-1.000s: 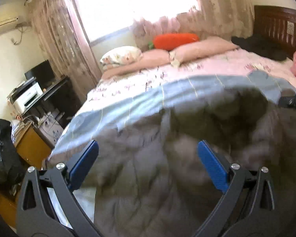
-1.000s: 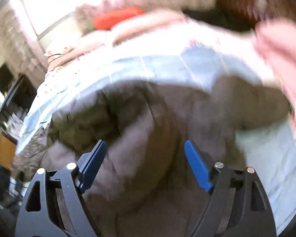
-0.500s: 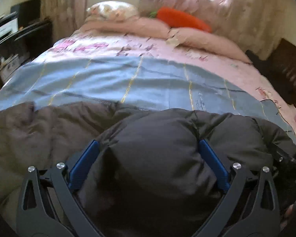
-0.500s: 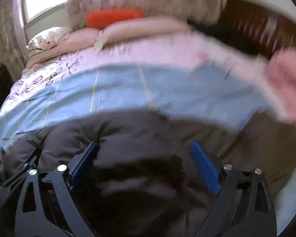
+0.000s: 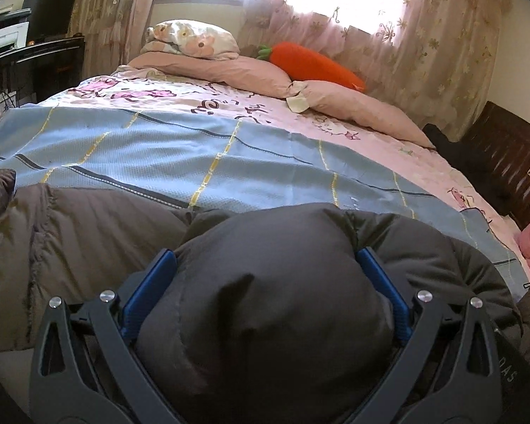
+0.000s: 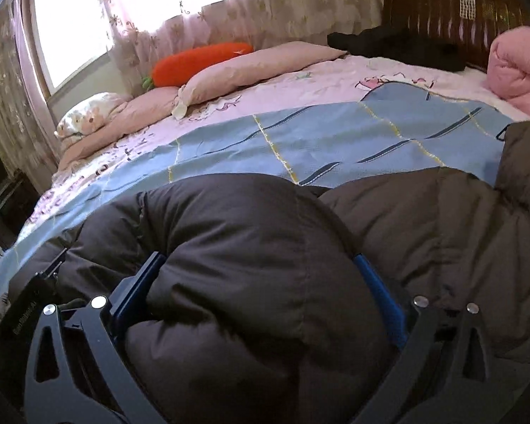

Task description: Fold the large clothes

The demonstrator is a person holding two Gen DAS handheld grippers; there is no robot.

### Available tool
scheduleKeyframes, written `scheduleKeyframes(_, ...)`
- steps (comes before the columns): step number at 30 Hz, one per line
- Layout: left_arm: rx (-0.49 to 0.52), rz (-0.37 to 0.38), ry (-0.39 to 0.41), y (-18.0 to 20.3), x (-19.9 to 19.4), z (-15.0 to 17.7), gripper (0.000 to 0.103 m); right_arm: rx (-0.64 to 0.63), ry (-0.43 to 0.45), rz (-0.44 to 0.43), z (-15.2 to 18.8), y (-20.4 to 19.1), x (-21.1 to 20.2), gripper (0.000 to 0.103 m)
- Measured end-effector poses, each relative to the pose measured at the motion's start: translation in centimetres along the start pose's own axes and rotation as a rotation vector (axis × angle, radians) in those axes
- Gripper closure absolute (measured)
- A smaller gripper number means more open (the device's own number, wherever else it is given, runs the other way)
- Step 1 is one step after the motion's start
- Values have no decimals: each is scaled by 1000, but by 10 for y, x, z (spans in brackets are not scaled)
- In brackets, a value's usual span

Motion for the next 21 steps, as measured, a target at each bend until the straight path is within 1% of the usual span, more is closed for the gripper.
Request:
scheduleKeyframes(14, 13, -17, -3, -1, -1, 2, 2, -3, -4, 5, 4, 0, 1, 1)
scheduleKeyframes(19, 11, -22, 0, -2, -3, 0, 2, 9, 38, 0, 4, 4, -5, 1)
scheduleKeyframes(21, 12, -22, -1, -2, -3, 0, 2, 14, 36, -6, 3, 4, -4, 1)
Point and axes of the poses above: each gripper's, at about its wrist camera, not at the fingertips, and x roughly the way its jaws point, y to its right, z to its underside, the point moved 2 cm from there along x, roughly the way its jaws point, and after that the axes turned 12 degrees about z, right-handed, at the moved point
